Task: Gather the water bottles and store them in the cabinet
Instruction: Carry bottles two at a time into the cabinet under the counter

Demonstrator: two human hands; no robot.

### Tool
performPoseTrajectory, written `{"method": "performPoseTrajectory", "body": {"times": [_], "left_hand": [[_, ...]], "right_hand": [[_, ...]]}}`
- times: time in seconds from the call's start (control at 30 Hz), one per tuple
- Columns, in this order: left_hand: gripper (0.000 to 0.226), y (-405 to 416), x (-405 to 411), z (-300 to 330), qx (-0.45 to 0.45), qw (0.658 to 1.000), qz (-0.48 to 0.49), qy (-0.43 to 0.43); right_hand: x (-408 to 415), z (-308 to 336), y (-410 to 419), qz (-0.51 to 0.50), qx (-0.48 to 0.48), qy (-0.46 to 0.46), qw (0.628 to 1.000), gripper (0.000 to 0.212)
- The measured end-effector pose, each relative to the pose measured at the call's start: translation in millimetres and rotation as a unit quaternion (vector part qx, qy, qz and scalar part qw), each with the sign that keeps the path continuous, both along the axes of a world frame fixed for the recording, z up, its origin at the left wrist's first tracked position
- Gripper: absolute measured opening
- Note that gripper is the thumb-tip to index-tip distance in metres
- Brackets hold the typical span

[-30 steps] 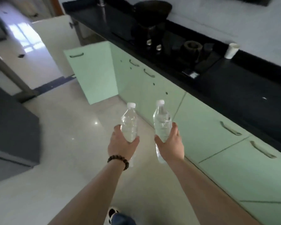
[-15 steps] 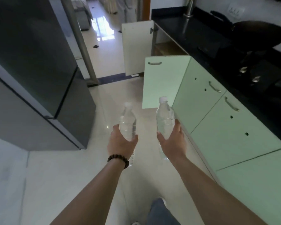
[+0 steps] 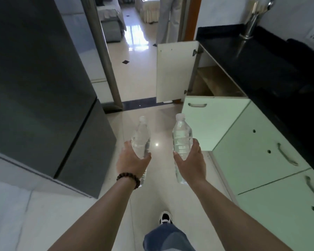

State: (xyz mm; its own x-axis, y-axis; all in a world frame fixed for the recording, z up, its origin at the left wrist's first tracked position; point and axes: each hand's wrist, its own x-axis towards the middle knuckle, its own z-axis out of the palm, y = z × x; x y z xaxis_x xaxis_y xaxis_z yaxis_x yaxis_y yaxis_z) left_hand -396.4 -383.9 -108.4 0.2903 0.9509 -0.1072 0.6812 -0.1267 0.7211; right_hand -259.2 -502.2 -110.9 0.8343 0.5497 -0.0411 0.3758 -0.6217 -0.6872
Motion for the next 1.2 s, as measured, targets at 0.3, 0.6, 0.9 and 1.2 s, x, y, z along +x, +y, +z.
{"method": "performPoseTrajectory", "body": {"times": [0.3,0.6,0.9,1.2], "left_hand": [[0.061,133.9,101.1,12.6,0.024,0.999,-0.018,0.022],[0.065,315.9,184.5,-8.1,0.023,0.993,-0.108,0.032],[0.066,472.6,276.3,5.8,0.019,0.970,-0.237,0.049],[0.058,493.2,377.3,-5.6,-0.007,0.928,-0.368,0.050]], "right_hand": [[92.4,9.6,138.2,0.004,-0.001,0.011,1.000,0.081],[156.3,-8.2,291.9,-0.074,0.029,0.017,0.997,0.067],[197.9,-3.0,416.2,-0.220,0.013,0.015,0.975,0.067],[249.2,-8.5,428.5,-0.365,0.000,0.018,0.931,0.072]]}}
